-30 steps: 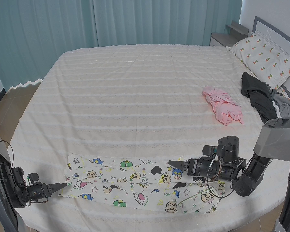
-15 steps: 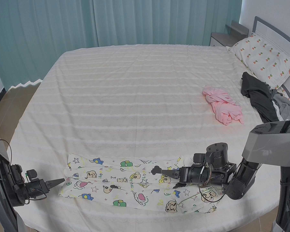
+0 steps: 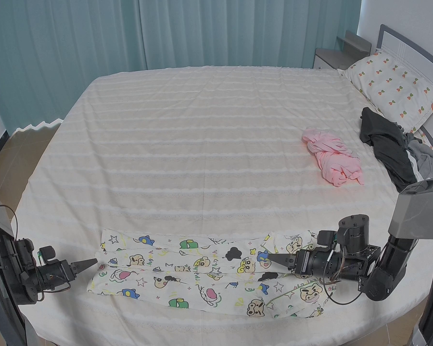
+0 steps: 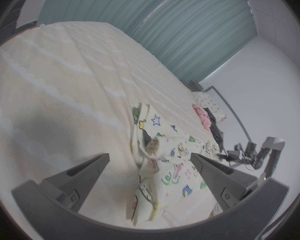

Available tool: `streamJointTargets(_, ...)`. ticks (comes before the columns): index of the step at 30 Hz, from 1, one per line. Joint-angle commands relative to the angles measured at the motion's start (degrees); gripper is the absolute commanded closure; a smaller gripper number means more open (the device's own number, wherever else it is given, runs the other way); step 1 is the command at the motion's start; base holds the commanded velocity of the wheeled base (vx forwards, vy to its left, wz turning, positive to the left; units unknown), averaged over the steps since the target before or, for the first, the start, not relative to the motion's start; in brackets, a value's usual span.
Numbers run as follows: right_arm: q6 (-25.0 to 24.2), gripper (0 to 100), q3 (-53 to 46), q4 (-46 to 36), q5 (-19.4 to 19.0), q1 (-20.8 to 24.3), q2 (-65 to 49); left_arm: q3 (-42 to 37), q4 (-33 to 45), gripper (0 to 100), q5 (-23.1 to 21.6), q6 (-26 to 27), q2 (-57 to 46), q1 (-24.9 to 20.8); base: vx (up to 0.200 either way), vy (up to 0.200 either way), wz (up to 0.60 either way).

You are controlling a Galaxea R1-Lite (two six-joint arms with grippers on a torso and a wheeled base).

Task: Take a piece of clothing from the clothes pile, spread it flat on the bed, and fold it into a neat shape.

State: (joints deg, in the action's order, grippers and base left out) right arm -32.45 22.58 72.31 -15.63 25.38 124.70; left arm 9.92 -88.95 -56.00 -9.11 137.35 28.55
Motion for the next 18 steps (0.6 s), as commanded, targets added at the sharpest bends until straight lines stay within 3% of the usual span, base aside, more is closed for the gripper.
streamJointTargets(1,-2.4,0,-1.5,0.6,0.1,-1.7,2.7,2.2,-0.1,0,7.9,-6.0,-5.6,-5.7,0.0,0.0,0.0)
streamJointTargets(2,-2.6,0,-1.5,0.8,0.2,-1.7,2.4,2.4,-0.1,0,8.8,-6.6,-5.9,-6.1,0.0,0.0,0.0)
streamJointTargets(3,-4.6,0,-2.4,3.2,0.1,-1.7,-0.8,4.1,-0.1,0,13.8,-10.8,-7.9,-8.1,0.0,0.0,0.0)
streamJointTargets(4,-5.7,0,-3.5,4.3,0.1,-1.7,-2.5,4.6,-0.1,0,15.2,-12.2,-8.9,-8.7,0.0,0.0,0.0)
streamJointTargets(11,-8.7,0,-11.6,9.4,0.1,-1.7,-11.1,6.4,1.2,0,15.6,-9.8,-11.1,-12.5,0.0,0.0,0.0)
streamJointTargets(14,-8.7,0,-18.4,13.9,0.2,-1.8,-15.4,13.9,11.7,0,15.6,-7.6,-11.8,-14.1,0.0,0.0,0.0)
streamJointTargets(17,-8.2,0,-22.4,17.4,1.5,-1.7,-17.8,22.7,26.7,0,16.5,-7.2,-18.7,-14.5,0.0,0.0,0.0)
streamJointTargets(18,-8.2,0,-22.6,17.5,1.7,-1.7,-18.0,23.2,27.7,0,16.5,-7.2,-19.3,-14.6,0.0,0.0,0.0)
